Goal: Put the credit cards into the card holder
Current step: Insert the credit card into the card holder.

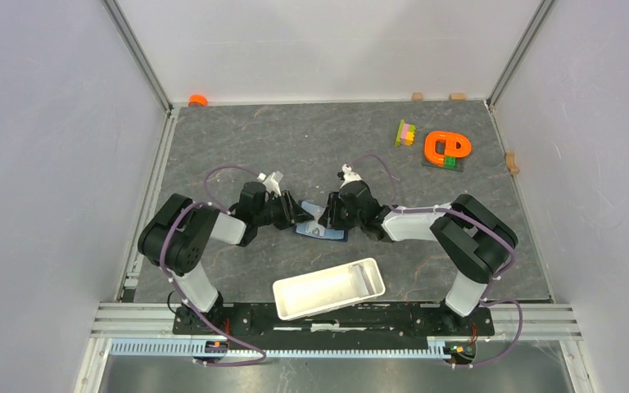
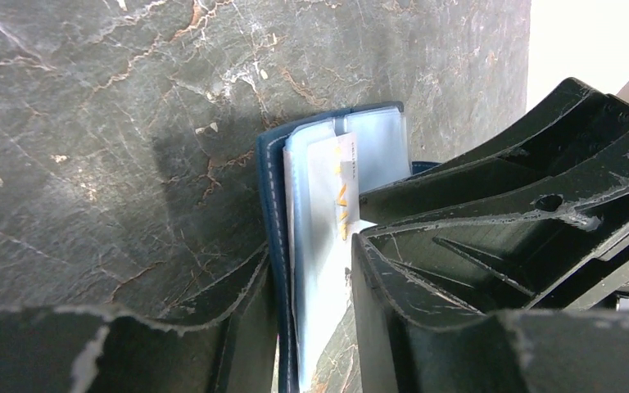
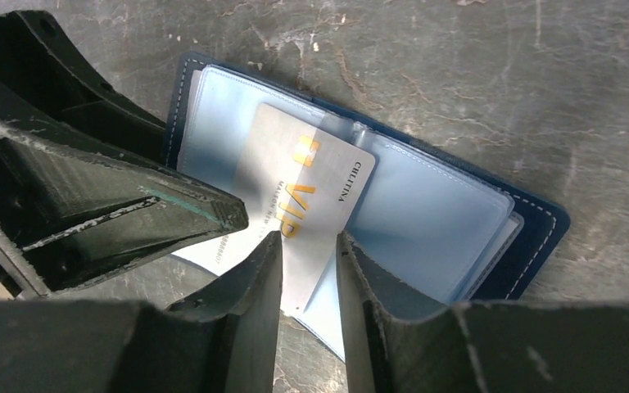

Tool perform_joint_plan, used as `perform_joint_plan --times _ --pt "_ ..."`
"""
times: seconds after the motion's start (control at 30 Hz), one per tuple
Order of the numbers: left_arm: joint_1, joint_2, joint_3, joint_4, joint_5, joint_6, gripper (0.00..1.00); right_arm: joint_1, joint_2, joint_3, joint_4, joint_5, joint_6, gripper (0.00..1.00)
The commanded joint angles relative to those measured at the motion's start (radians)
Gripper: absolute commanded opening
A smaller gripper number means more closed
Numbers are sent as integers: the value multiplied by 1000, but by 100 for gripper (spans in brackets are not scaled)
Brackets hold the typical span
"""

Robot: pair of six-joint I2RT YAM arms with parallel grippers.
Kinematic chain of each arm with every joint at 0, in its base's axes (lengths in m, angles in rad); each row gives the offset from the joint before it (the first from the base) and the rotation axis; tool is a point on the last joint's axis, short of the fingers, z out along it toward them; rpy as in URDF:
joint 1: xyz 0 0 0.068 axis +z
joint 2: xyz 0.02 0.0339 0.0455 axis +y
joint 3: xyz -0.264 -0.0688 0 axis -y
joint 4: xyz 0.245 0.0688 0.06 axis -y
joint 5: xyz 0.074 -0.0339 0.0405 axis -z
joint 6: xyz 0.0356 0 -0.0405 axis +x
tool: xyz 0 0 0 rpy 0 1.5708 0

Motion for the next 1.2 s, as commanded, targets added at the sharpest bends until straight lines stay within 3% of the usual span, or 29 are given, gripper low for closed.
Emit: perform_joint_plan --times 0.0,0.33,0.8,1.0,1.17 --pt "4 37 9 -40 6 28 42 8 33 29 43 -50 5 34" --pt "3 61 8 -3 35 8 36 11 64 24 166 -92 20 28" --pt "3 69 9 13 43 2 37 12 53 -57 414 -147 52 24" --pt "8 34 4 -15 12 25 41 10 -5 -84 355 -98 17 24" --pt "10 -16 0 -74 -39 68 52 10 -104 -95 198 -39 -70 31"
